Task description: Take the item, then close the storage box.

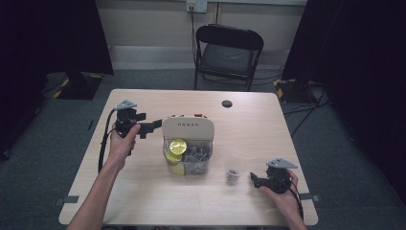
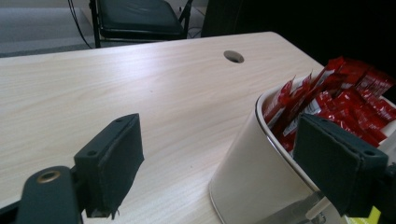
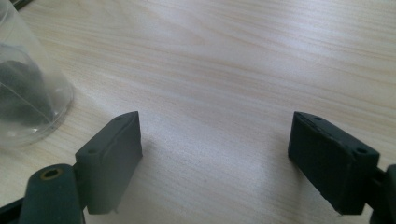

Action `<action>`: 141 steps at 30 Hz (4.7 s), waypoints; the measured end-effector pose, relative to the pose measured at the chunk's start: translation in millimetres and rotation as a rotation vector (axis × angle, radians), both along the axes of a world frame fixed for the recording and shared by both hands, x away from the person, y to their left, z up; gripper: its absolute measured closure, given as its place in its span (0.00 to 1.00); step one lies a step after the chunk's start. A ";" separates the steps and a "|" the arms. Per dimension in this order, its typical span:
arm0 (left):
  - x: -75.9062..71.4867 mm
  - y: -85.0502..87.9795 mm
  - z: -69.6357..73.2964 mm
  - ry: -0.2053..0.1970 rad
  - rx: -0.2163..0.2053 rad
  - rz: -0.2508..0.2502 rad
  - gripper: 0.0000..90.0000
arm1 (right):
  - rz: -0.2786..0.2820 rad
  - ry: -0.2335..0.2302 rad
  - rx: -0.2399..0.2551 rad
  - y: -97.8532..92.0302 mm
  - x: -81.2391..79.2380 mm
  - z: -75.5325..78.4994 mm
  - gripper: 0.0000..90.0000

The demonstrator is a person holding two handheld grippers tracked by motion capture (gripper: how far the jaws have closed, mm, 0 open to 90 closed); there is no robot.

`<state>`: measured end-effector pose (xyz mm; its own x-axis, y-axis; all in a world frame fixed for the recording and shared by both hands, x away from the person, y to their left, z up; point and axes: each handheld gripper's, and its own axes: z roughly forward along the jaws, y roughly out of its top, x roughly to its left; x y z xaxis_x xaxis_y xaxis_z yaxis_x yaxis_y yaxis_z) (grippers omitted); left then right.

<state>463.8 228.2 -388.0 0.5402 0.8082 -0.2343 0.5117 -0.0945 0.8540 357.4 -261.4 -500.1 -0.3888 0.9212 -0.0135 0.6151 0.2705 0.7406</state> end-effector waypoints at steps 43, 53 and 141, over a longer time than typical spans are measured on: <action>-12.7 -11.9 0.2 0.002 -0.023 -0.057 0.23 | 0.000 0.000 0.000 0.0 0.0 0.0 0.19; -19.3 -17.8 4.4 -0.003 -0.015 -0.093 0.20 | 0.000 0.000 0.000 0.0 0.0 0.0 0.19; -78.6 39.3 -38.5 0.056 0.113 -0.058 0.17 | 0.006 0.002 -0.001 0.0 2.2 -0.1 0.17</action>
<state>385.2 267.5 -426.4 0.5756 0.7989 -0.1749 0.5494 -0.2193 0.8063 359.5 -261.4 -500.2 -0.3944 0.9188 -0.0137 0.6151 0.2750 0.7389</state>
